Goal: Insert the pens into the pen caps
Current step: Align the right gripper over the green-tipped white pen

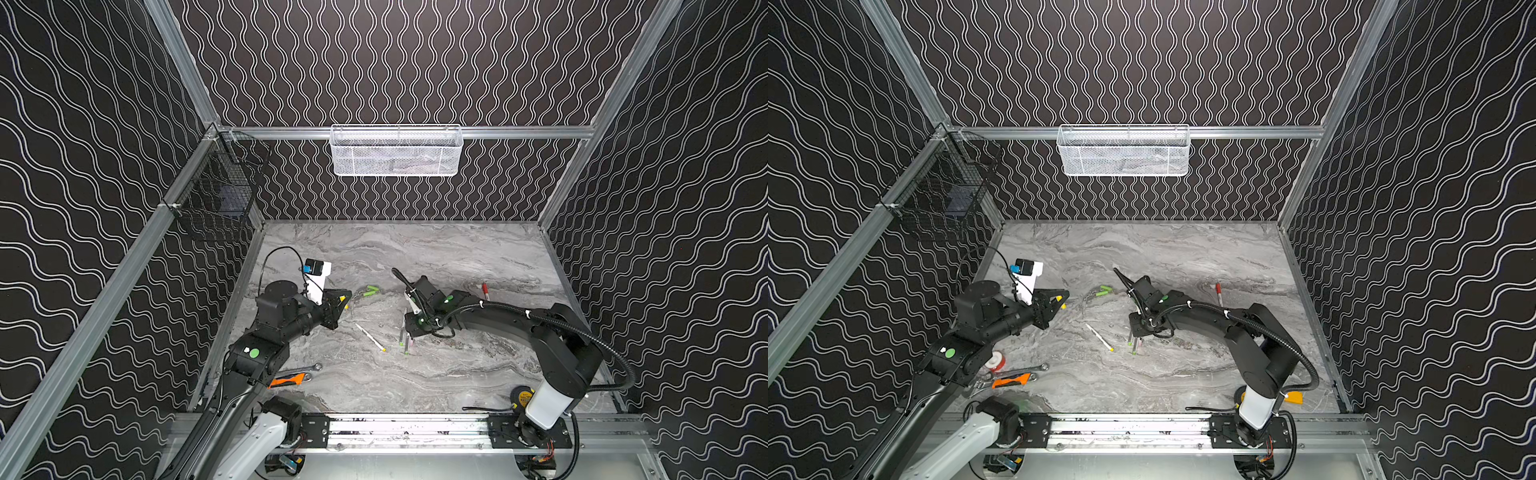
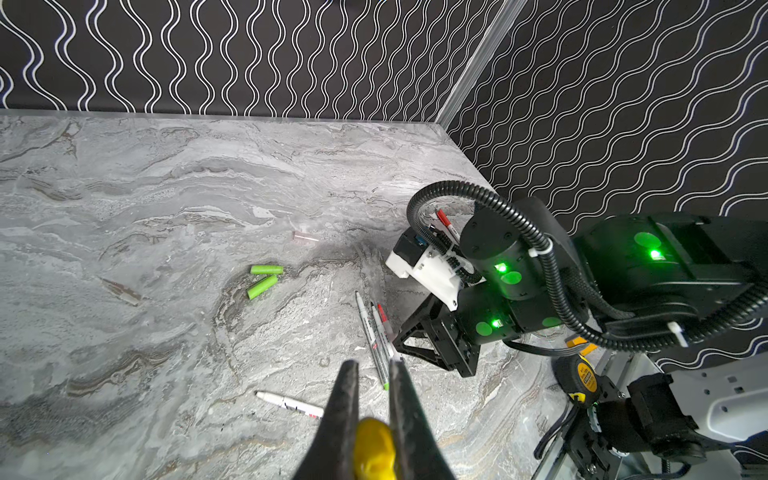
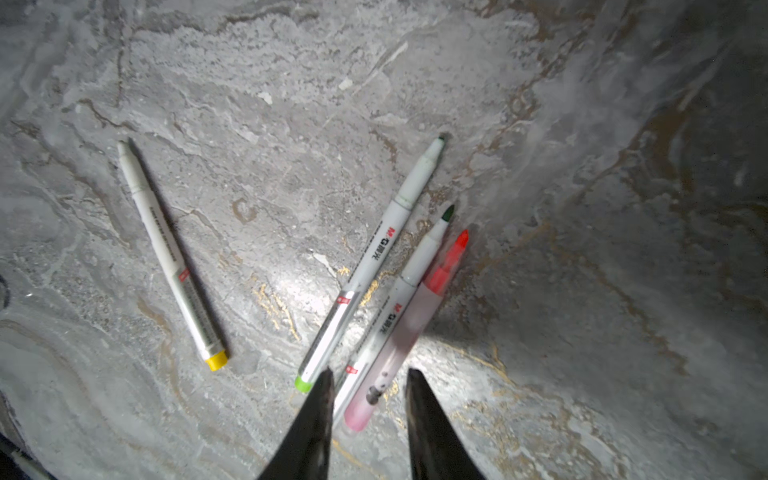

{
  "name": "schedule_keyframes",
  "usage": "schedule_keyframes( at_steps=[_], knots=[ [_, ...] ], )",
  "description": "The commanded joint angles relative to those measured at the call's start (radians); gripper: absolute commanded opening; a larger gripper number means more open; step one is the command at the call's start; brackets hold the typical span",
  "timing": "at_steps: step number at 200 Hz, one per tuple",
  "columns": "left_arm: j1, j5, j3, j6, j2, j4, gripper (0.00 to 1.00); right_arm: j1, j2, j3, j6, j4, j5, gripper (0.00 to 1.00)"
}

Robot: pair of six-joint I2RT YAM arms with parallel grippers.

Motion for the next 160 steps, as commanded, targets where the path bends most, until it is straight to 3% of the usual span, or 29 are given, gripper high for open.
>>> schedule_keyframes(
  at_steps=[1,160],
  knots=[
    [0.001,-0.011,-0.001,0.005,-0.002,0.022,0.00,0.003,0.006,0.001,0.012,0.000,-0.011,0.31],
    [0.001,-0.017,-0.004,0.004,-0.014,0.016,0.00,0.008,0.065,0.018,0.000,0.037,-0.061,0.27]
  ],
)
